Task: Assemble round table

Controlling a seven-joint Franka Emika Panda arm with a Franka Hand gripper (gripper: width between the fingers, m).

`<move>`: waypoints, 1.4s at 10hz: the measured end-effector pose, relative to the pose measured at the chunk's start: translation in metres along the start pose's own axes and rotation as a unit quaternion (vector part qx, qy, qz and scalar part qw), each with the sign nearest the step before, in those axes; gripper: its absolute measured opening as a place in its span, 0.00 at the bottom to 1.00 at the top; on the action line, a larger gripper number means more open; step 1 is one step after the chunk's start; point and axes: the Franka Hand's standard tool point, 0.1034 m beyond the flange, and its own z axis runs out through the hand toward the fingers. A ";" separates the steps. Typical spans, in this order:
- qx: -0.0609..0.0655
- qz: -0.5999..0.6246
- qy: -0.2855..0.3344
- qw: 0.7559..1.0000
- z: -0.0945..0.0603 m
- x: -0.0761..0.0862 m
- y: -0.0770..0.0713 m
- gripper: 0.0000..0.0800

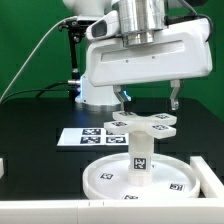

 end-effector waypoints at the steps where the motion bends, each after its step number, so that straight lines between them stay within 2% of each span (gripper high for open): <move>1: -0.016 -0.100 -0.008 0.995 0.003 0.002 0.004 0.81; 2: -0.024 -0.171 -0.013 0.985 0.004 0.008 0.009 0.81; 4: -0.026 -0.221 -0.014 0.975 0.005 0.011 0.013 0.81; 6: -0.027 -0.202 -0.028 0.979 0.006 0.006 0.016 0.81; 8: -0.039 -0.158 -0.072 0.984 0.005 0.001 0.023 0.81; 10: -0.050 -0.110 -0.117 0.986 0.004 -0.007 0.021 0.81; 11: -0.046 -0.111 -0.092 0.988 0.005 -0.001 0.015 0.81; 13: -0.047 -0.105 -0.091 0.989 0.007 -0.003 0.013 0.81; 14: -0.048 -0.088 -0.089 0.991 0.009 -0.004 0.004 0.81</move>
Offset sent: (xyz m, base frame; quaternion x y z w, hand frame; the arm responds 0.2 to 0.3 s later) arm 0.0000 0.0000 0.0000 0.0000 0.0000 -0.1938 0.9810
